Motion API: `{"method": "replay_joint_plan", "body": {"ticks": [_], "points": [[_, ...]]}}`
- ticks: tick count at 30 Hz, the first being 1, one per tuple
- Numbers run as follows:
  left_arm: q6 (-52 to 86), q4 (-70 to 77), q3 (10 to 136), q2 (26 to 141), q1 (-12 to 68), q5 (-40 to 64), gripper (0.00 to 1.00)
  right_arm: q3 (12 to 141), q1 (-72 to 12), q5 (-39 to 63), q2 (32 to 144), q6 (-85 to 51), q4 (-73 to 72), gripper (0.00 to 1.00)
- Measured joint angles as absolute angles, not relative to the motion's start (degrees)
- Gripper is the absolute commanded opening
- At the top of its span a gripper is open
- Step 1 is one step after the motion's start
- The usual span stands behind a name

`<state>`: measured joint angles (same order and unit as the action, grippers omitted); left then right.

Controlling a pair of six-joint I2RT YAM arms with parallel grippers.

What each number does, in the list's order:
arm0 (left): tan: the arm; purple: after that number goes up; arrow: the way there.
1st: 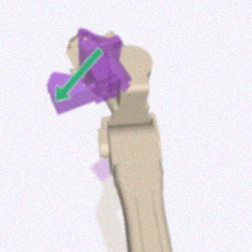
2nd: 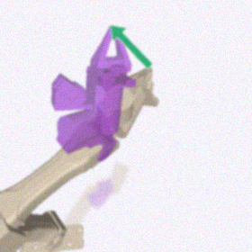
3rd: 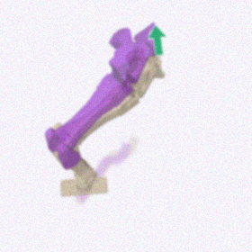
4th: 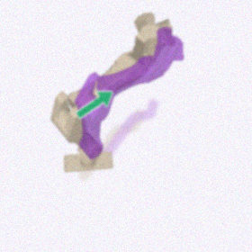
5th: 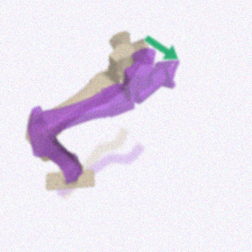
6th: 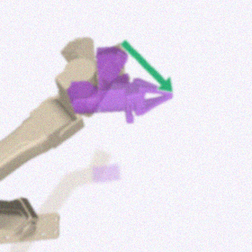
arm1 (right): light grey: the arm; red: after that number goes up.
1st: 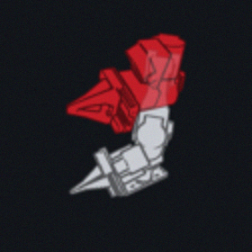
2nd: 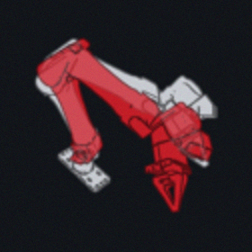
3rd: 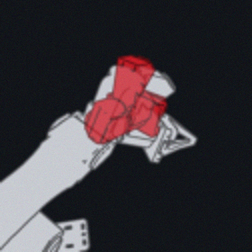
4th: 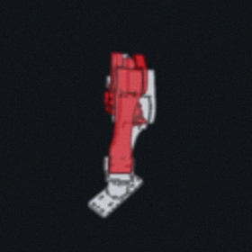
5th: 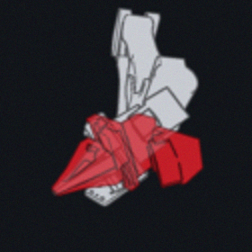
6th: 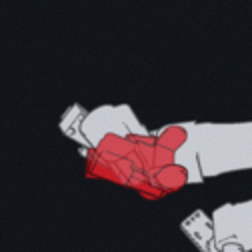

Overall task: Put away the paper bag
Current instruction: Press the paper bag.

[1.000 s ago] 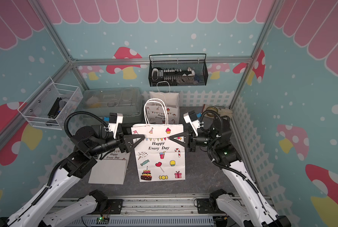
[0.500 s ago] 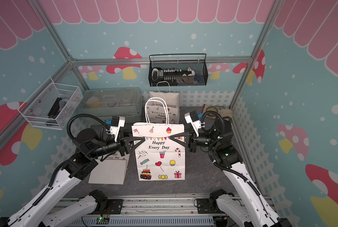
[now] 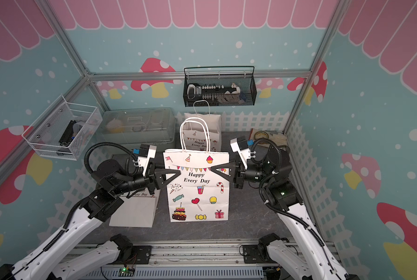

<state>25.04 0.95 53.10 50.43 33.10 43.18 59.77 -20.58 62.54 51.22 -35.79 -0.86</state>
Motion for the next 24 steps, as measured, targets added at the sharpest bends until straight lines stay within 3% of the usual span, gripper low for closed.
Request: {"method": "replay_joint_plan", "body": {"ticks": [7,15,18,24], "points": [[25.17,1.15,53.01,49.69,33.5,43.35,0.15,59.79,-20.69,61.28,50.96,-36.27,-0.86,0.0],[26.0,1.63,51.99,49.1,33.8,43.59,0.31,59.79,-20.69,59.79,50.24,-36.34,-0.86,0.0],[26.26,1.91,51.66,49.08,34.11,43.66,0.3,59.79,-20.69,59.51,50.15,-36.34,-0.84,0.0],[26.65,2.2,51.33,48.75,34.33,43.7,0.15,59.79,-20.69,59.07,49.98,-36.34,-0.78,0.0]]}}
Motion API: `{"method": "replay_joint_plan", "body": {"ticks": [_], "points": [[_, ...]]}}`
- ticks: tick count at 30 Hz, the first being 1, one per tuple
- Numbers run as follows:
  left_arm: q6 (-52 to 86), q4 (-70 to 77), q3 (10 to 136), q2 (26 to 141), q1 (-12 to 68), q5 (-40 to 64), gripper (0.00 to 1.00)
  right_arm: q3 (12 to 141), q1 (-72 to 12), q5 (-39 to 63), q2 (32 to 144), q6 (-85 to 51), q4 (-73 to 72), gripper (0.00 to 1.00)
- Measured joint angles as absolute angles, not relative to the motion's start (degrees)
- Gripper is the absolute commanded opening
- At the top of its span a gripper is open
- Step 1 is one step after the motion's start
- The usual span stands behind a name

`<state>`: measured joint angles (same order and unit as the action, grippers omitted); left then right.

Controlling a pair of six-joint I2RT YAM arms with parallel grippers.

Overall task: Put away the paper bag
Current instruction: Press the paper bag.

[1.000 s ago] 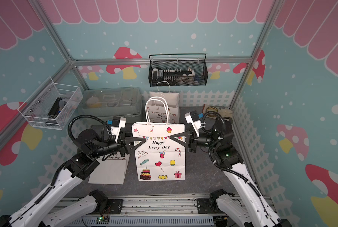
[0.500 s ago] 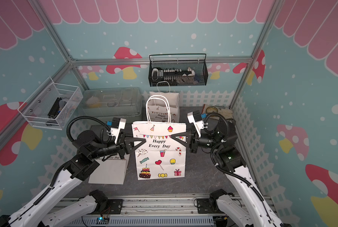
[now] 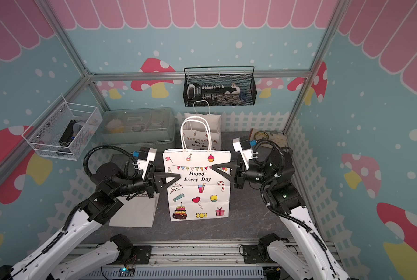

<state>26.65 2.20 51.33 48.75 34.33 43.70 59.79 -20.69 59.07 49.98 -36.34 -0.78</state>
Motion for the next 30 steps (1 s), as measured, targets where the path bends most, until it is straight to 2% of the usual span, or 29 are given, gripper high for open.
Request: {"method": "replay_joint_plan", "body": {"ticks": [7,11,14,22,24,27,30], "points": [[26.57,2.02,51.05,47.13,34.57,43.31,0.0,59.79,-20.75,58.46,49.69,-36.32,-0.62,0.0],[26.61,1.72,51.03,46.87,34.74,42.94,0.0,59.79,-20.8,58.61,49.41,-36.27,-0.45,0.02],[26.81,1.32,51.03,46.87,34.76,42.85,0.0,59.79,-20.8,59.02,49.17,-35.94,0.16,0.1],[30.55,2.46,51.03,46.87,34.48,44.05,0.0,59.31,-20.69,61.65,46.72,-34.13,2.0,0.56],[31.99,3.79,51.03,46.87,34.17,44.91,0.0,58.85,-20.69,62.72,45.78,-33.95,2.22,0.63],[34.79,6.94,51.03,47.03,33.47,46.65,0.0,57.74,-20.69,64.14,44.64,-33.41,2.28,0.67],[37.63,10.85,51.03,47.68,32.91,48.64,0.0,56.27,-20.69,65.12,43.72,-33.58,1.98,0.65]]}}
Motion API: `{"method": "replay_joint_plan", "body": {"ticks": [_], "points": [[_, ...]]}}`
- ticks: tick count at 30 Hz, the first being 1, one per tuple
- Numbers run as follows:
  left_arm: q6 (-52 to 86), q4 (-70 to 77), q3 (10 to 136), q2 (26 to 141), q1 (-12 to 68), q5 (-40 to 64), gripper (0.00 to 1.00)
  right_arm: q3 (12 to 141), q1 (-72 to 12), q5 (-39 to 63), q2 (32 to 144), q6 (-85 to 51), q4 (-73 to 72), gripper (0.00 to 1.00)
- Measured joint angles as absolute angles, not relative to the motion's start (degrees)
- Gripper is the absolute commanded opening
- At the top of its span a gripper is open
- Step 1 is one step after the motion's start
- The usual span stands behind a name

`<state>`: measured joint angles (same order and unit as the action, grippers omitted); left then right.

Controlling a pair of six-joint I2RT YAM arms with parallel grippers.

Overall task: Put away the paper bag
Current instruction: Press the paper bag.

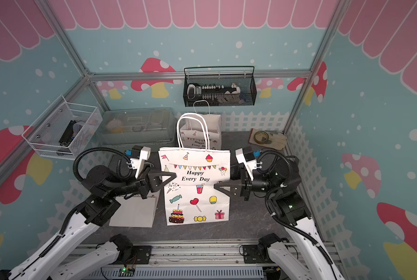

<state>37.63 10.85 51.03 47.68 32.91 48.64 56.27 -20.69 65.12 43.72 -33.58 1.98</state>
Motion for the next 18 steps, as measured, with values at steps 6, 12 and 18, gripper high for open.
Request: {"method": "replay_joint_plan", "body": {"ticks": [6,12,18], "points": [[40.34,14.35,51.13,49.84,32.58,51.31,0.0,54.46,-20.69,66.83,42.85,-34.87,1.26,0.44],[40.6,15.31,51.55,51.09,32.23,52.47,0.0,53.69,-20.69,67.57,42.04,-36.27,-0.47,0.19],[39.97,14.59,51.59,51.07,31.94,52.6,0.0,53.47,-20.69,65.93,41.8,-36.62,-0.08,0.05]]}}
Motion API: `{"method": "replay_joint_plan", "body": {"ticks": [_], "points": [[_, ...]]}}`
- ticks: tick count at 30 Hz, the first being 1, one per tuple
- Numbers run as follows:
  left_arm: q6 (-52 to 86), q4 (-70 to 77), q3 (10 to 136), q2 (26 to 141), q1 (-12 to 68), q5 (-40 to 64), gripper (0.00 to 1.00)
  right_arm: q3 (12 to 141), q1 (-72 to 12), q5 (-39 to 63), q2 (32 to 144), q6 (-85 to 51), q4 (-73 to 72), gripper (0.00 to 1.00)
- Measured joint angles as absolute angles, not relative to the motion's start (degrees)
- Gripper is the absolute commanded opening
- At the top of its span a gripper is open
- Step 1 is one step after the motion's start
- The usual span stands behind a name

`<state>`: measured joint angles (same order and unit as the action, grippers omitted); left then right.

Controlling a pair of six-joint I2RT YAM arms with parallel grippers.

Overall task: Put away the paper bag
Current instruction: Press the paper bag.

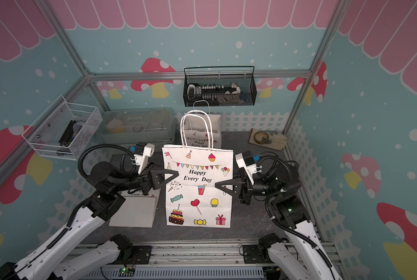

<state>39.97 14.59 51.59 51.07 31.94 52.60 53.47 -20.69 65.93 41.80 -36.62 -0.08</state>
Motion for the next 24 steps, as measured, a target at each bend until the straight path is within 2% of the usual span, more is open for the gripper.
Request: {"method": "replay_joint_plan", "body": {"ticks": [6,7,11,16,19,24], "points": [[38.39,11.81,51.72,49.78,31.46,52.6,0.0,53.49,-20.86,63.72,41.93,-36.45,1.58,0.0],[38.35,11.46,51.72,49.6,31.35,52.62,0.02,53.49,-20.91,63.53,42.06,-36.45,1.72,0.0],[37.82,10.44,51.72,48.97,30.72,53.21,0.23,53.6,-21.02,62.5,42.63,-36.49,1.87,0.0],[37.41,9.06,51.72,48.12,30.39,54.94,0.39,54.48,-21.02,61.67,42.92,-36.51,1.96,0.0],[37.23,8.8,51.62,47.72,30.39,55.92,0.45,55.44,-21.02,61.69,43.35,-36.49,2.42,0.0],[37.21,8.62,50.59,47.2,30.39,56.69,0.47,56.97,-21.02,61.87,44.58,-36.51,3.51,0.0]]}}
